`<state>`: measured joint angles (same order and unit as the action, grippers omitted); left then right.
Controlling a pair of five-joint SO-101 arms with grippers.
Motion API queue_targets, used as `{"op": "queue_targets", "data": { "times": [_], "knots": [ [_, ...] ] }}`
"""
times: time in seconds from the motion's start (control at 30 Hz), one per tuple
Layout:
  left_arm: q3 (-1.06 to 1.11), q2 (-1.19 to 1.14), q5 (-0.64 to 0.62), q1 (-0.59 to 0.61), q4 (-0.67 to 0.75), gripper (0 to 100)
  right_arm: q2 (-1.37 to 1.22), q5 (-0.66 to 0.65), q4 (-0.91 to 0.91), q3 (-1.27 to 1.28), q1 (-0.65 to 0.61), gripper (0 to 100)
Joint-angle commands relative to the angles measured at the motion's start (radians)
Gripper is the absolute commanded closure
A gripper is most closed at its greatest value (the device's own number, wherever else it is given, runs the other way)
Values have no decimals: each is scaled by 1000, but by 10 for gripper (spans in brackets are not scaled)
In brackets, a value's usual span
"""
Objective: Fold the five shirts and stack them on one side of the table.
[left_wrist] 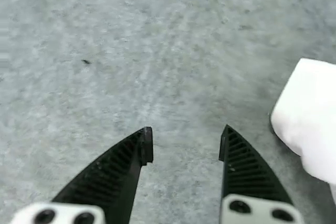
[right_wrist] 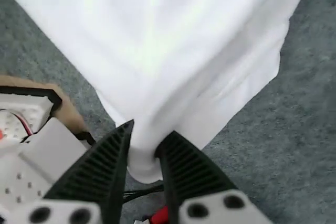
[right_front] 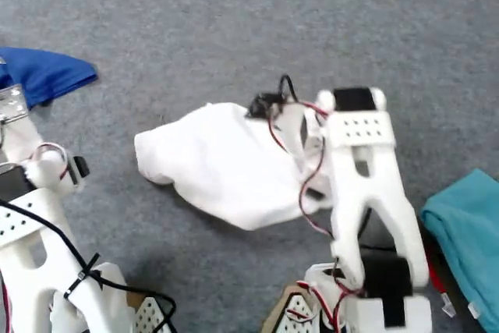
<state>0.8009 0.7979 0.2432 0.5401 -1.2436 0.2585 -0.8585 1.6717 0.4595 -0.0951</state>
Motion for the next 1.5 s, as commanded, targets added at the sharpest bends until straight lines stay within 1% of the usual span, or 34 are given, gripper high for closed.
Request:
{"op": "queue_targets", "data": {
  "times": [0.0, 0.17, 0.27, 0.33, 0.43, 0.5, 0.53, 0.7, 0.87, 0.93, 1.0, 1.03, 1.07, 1.1, 1.17, 1.27, 1.33, 1.47],
  "knots": [
    [-2, 15, -44, -69, 6, 782, 93, -55, -72, 101, 91, 995],
    [0, 10, -129, -206, 12, 782, 117, -153, -153, 157, 231, 994],
    [-3, -27, -204, -315, 49, 781, 117, -193, -166, 200, 263, 988],
    [2, -77, -272, -382, 124, 781, 124, -193, -160, 220, 266, 935],
    [-15, -202, -354, -470, 239, 781, 125, -193, -158, 226, 282, 828],
    [-81, -297, -382, -512, 253, 781, 125, -193, -160, 225, 302, 787],
    [-117, -349, -397, -532, 255, 781, 125, -193, -160, 225, 312, 785],
    [-325, -622, -468, -575, 258, 784, 125, -198, -166, 206, 374, 790],
    [-456, -843, -463, -566, 258, 797, 125, -198, -146, 97, 429, 789],
    [-468, -889, -462, -574, 255, 843, 125, -198, -123, 33, 440, 789],
    [-460, -906, -427, -594, 252, 926, 125, -195, -101, -42, 440, 789],
    [-448, -906, -400, -608, 252, 974, 125, -193, -95, -81, 437, 789],
    [-430, -906, -385, -620, 252, 986, 125, -183, -95, -120, 433, 789],
    [-407, -901, -382, -631, 252, 973, 125, -160, -100, -163, 430, 789],
    [-365, -880, -387, -631, 252, 981, 124, -118, -103, -255, 420, 786],
    [-304, -806, -384, -597, 233, 980, 116, -41, -103, -380, 361, 786],
    [-264, -739, -367, -577, 199, 980, 99, -2, -100, -432, 274, 786],
    [-178, -572, -295, -543, 107, 980, -5, 137, -137, -495, 39, 785]
  ]
}}
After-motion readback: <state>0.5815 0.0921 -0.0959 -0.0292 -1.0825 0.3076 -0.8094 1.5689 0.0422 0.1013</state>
